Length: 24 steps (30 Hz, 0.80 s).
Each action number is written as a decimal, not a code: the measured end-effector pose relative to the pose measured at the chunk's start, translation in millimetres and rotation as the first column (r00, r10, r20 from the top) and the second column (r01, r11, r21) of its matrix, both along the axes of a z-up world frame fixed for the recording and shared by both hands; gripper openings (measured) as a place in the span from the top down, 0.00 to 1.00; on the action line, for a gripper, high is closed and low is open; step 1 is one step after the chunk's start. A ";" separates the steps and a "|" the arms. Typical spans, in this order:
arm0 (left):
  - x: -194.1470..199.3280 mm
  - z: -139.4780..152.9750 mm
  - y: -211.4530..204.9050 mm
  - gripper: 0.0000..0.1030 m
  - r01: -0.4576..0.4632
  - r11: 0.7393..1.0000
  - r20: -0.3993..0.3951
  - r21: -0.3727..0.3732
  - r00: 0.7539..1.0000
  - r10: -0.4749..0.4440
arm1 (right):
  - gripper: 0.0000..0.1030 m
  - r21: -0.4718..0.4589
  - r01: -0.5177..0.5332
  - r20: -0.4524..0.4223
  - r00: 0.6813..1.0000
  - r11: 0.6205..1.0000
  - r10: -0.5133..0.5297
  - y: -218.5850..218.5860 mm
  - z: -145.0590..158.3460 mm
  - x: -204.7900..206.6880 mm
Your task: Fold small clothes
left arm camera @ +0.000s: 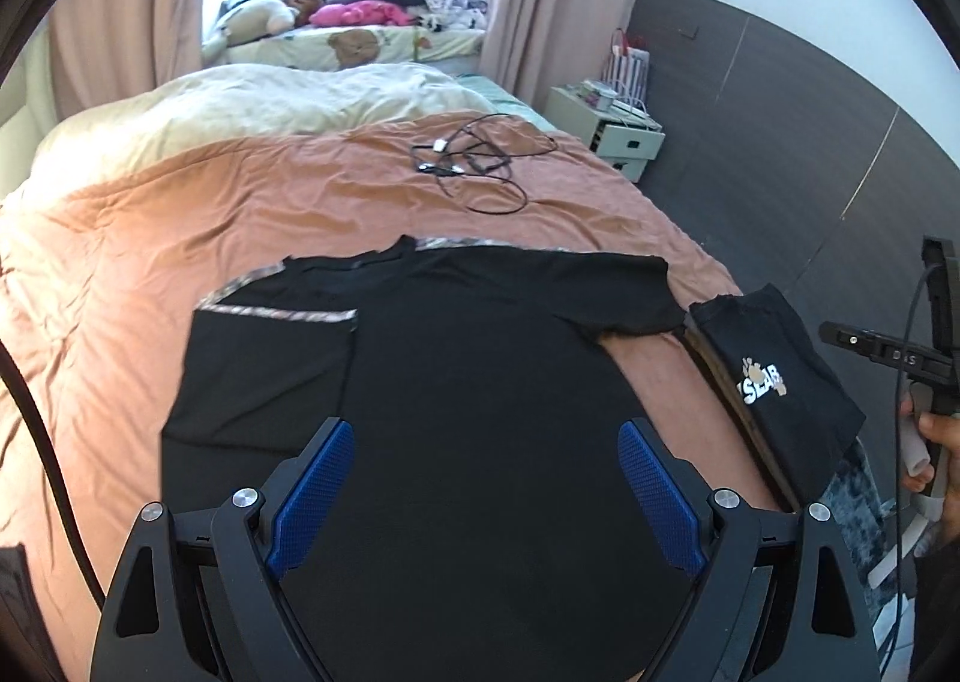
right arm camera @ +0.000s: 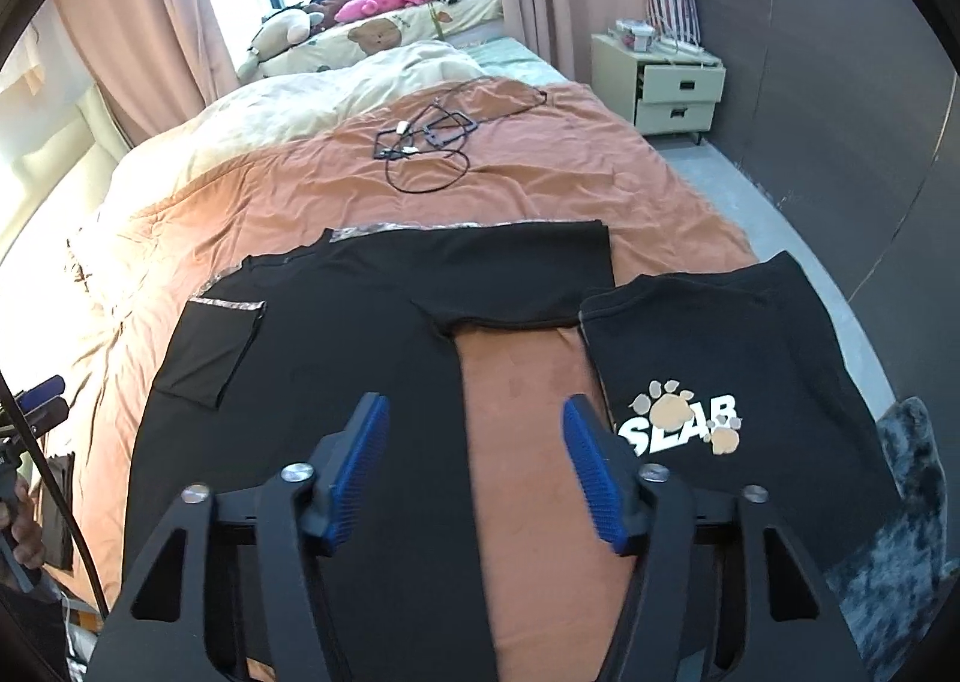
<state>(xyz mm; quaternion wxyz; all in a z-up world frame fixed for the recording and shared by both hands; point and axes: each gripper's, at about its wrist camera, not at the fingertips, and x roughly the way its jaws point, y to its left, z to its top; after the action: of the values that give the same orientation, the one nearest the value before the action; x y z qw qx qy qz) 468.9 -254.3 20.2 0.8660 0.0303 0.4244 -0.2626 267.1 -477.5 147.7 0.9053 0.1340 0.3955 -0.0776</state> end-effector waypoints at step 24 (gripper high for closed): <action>166.2 -120.0 -139.2 0.55 0.069 0.998 -0.149 -0.010 0.986 -0.070 | 0.69 -0.027 0.031 -0.206 0.978 0.999 -0.036 -115.2 -99.6 215.6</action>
<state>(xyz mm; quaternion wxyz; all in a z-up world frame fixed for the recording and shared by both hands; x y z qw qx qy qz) 635.1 -393.5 -99.8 0.8222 0.0232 0.4860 -0.2953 482.7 -592.7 48.1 0.8595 0.1213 0.4841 -0.1110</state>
